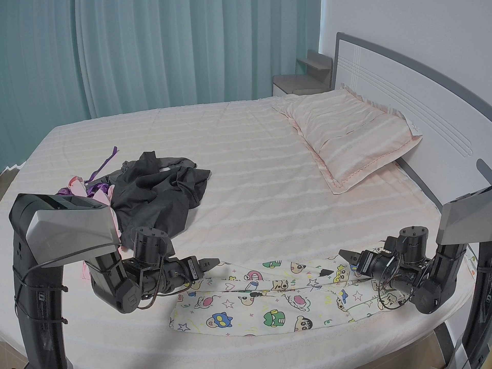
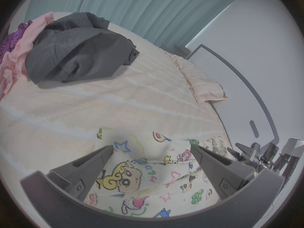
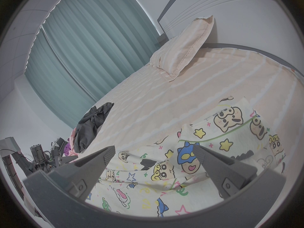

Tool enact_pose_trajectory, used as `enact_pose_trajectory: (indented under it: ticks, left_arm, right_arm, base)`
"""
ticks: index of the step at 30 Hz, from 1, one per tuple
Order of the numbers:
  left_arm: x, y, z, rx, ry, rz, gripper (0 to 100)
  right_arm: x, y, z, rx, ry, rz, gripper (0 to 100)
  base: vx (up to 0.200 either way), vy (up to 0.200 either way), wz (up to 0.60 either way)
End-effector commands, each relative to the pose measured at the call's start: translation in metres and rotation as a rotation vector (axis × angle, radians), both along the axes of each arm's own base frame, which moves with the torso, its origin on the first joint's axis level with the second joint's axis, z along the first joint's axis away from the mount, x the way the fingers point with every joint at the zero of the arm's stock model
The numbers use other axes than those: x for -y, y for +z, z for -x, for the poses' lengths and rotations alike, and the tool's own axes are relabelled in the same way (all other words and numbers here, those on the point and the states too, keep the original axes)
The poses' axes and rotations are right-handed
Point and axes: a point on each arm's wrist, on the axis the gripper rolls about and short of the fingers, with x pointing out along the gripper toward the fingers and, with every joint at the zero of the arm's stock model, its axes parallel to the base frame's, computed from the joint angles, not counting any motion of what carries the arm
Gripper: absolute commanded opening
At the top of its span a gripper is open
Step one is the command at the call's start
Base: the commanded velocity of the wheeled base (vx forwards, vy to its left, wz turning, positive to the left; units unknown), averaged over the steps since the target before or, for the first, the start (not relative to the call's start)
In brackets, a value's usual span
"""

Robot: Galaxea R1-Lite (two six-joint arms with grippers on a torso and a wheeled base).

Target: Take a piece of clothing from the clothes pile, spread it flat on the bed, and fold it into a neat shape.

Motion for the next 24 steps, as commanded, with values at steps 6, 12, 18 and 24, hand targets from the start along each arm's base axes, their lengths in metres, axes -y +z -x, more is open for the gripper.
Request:
enact_pose_trajectory:
  ticks: [6, 12, 18, 24]
  left_arm:
    - [-0.005, -0.007, 0.025, -0.05, -0.09, 0.049, 100]
    - [-0.014, -0.001, 0.057, -0.049, -0.177, 0.106, 100]
    - [-0.02, -0.004, 0.07, -0.046, -0.187, 0.103, 100]
    - [-0.027, -0.015, 0.082, -0.072, -0.227, 0.022, 100]
  right_arm:
    - [0.0, -0.001, 0.0, -0.005, -0.001, 0.0, 100]
    - [0.0, -0.002, 0.0, -0.007, -0.001, 0.001, 100]
    - [0.0, -0.002, 0.0, -0.007, 0.0, -0.001, 100]
    - [0.0, -0.002, 0.0, -0.009, 0.0, 0.0, 100]
  base:
    - [0.0, 0.0, 0.0]
    - [0.0, 0.0, 0.0]
    - [0.0, 0.0, 0.0]
    - [0.0, 0.0, 0.0]
